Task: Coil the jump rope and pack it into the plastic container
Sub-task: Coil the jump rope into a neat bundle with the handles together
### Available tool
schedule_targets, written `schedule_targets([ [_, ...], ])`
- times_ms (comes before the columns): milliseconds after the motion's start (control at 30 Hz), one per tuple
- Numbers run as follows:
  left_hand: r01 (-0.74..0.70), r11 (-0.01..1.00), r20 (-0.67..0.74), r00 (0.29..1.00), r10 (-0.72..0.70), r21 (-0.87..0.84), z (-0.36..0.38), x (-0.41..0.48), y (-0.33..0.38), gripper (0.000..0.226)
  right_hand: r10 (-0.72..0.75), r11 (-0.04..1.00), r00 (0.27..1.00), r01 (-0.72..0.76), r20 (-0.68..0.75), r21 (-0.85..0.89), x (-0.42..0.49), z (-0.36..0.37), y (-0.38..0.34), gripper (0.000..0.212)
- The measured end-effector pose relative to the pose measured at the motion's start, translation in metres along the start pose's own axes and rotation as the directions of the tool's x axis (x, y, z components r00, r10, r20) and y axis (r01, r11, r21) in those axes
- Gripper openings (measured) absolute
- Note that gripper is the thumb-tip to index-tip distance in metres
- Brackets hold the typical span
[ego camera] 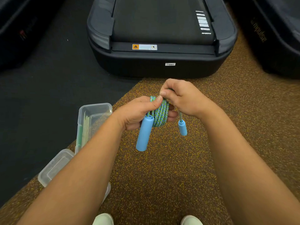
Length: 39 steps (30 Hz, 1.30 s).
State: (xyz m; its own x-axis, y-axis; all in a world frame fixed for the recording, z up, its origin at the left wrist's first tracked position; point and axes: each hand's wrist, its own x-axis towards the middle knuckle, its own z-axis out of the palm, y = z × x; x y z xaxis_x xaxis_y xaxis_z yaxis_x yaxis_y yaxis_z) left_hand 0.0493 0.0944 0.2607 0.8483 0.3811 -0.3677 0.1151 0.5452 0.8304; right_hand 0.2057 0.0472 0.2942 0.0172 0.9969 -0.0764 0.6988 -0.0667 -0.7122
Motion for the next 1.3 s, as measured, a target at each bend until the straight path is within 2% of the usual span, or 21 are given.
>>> schedule_targets([
  [200, 0.012, 1.000, 0.115, 0.993, -0.012, 0.000, -0.001, -0.002, 0.001, 0.054, 0.039, 0.943, 0.999, -0.039, 0.008, 0.331, -0.002, 0.006, 0.022, 0.015],
  [333, 0.003, 1.000, 0.182, 0.983, 0.001, -0.021, 0.000, -0.004, 0.002, 0.045, 0.119, 0.829, 0.992, -0.114, 0.027, 0.548, -0.005, 0.018, 0.036, 0.017],
  [433, -0.006, 0.997, 0.191, 0.981, 0.022, -0.083, -0.003, -0.004, 0.002, 0.038, 0.173, 0.753, 0.979, -0.202, 0.108, 0.626, -0.008, 0.028, 0.041, 0.020],
  [500, -0.022, 0.994, 0.172, 0.984, 0.041, -0.109, -0.003, -0.004, 0.002, 0.043, 0.176, 0.707, 0.971, -0.239, 0.162, 0.665, -0.010, 0.037, 0.043, 0.024],
  [567, -0.006, 0.994, 0.077, 0.997, 0.014, -0.112, 0.000, -0.003, 0.003, 0.055, 0.169, 0.667, 0.966, -0.257, 0.193, 0.700, -0.012, 0.045, 0.043, 0.037],
  [633, 0.055, 0.993, -0.022, 0.998, -0.058, -0.109, 0.003, -0.001, 0.003, 0.076, 0.191, 0.657, 0.957, -0.291, 0.220, 0.695, -0.013, 0.052, 0.048, 0.045],
  [700, 0.091, 0.988, -0.051, 0.994, -0.099, -0.125, 0.004, 0.001, 0.003, 0.088, 0.229, 0.672, 0.946, -0.324, 0.229, 0.666, -0.013, 0.056, 0.052, 0.033],
  [833, 0.109, 0.982, -0.046, 0.992, -0.117, -0.154, 0.004, 0.000, 0.004, 0.094, 0.218, 0.685, 0.943, -0.332, 0.252, 0.649, -0.017, 0.063, 0.048, 0.024],
  [1033, 0.085, 0.972, -0.031, 0.995, -0.094, -0.219, 0.003, -0.001, 0.004, 0.092, 0.117, 0.667, 0.898, -0.387, 0.424, 0.637, -0.026, 0.072, 0.048, 0.007],
  [1100, 0.066, 0.970, -0.052, 0.995, -0.080, -0.234, 0.002, -0.001, 0.004, 0.089, 0.075, 0.676, 0.863, -0.413, 0.500, 0.610, -0.025, 0.072, 0.044, 0.013],
  [1200, 0.036, 0.967, -0.084, 0.995, -0.058, -0.252, 0.000, 0.000, 0.004, 0.086, 0.044, 0.725, 0.771, -0.462, 0.636, 0.510, -0.024, 0.062, 0.041, 0.018],
  [1300, 0.012, 0.963, -0.121, 0.992, -0.046, -0.270, -0.002, 0.001, 0.003, 0.086, 0.024, 0.760, 0.703, -0.474, 0.711, 0.444, -0.022, 0.048, 0.037, 0.027],
])
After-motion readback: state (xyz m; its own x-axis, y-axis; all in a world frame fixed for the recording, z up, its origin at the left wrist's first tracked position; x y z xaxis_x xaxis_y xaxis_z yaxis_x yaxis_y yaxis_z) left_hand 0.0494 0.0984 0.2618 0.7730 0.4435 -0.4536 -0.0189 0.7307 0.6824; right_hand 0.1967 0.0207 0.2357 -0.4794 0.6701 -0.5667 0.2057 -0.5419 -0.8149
